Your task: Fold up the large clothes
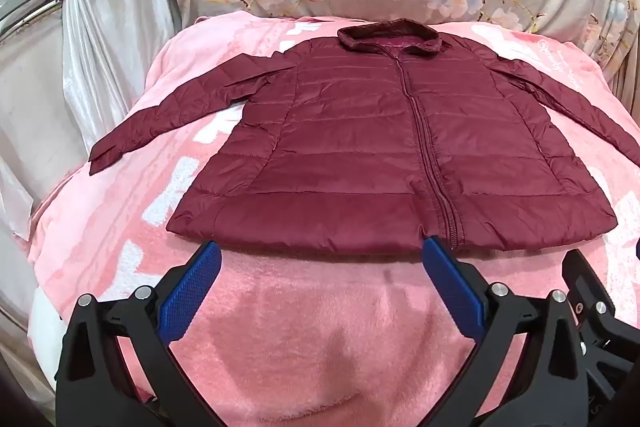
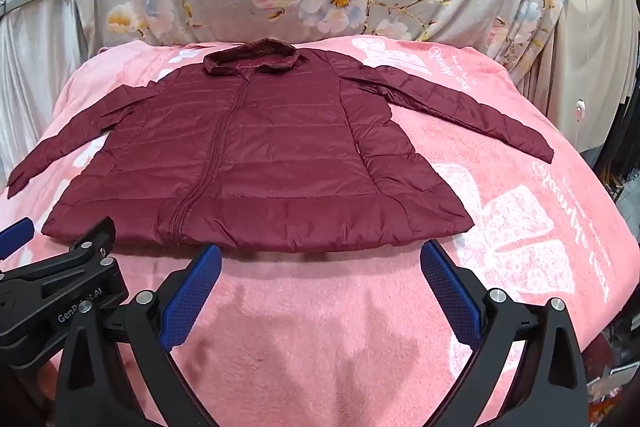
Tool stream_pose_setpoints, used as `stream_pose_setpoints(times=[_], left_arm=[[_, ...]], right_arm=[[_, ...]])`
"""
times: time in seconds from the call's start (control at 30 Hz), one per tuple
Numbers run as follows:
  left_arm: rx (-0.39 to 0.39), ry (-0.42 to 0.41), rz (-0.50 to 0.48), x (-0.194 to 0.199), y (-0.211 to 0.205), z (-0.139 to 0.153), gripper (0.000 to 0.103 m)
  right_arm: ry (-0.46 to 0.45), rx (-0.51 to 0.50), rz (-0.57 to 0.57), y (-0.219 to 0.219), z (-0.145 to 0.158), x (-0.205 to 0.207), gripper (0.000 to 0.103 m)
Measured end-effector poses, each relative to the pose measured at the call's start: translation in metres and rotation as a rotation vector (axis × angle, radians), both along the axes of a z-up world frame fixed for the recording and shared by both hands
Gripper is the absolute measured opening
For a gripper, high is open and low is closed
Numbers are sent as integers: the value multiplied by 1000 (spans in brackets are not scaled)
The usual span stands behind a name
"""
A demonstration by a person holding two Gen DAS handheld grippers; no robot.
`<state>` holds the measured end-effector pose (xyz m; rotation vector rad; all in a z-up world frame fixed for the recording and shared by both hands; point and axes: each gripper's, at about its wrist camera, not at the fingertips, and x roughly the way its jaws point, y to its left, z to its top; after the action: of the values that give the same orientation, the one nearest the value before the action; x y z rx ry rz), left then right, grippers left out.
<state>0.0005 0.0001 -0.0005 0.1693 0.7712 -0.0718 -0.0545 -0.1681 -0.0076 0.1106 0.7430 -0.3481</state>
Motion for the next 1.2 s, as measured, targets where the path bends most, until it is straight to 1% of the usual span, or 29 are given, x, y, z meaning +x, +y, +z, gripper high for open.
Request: stream_pose_setpoints(times=[0.27, 0.37, 0.7, 1.2], left_arm=[[0, -12, -2, -2, 1, -2, 98], [0, 0, -2, -1, 0, -1, 98], [0, 0, 2, -5, 5, 5, 98], [1, 2, 2, -5, 4, 4, 98]], right_arm=[[-5, 3, 0, 1, 3, -3, 98], [-4, 3, 2, 1, 3, -4, 98], [-7, 7, 0, 3, 1, -6, 98], [-4, 8, 0, 5, -1, -8, 98]])
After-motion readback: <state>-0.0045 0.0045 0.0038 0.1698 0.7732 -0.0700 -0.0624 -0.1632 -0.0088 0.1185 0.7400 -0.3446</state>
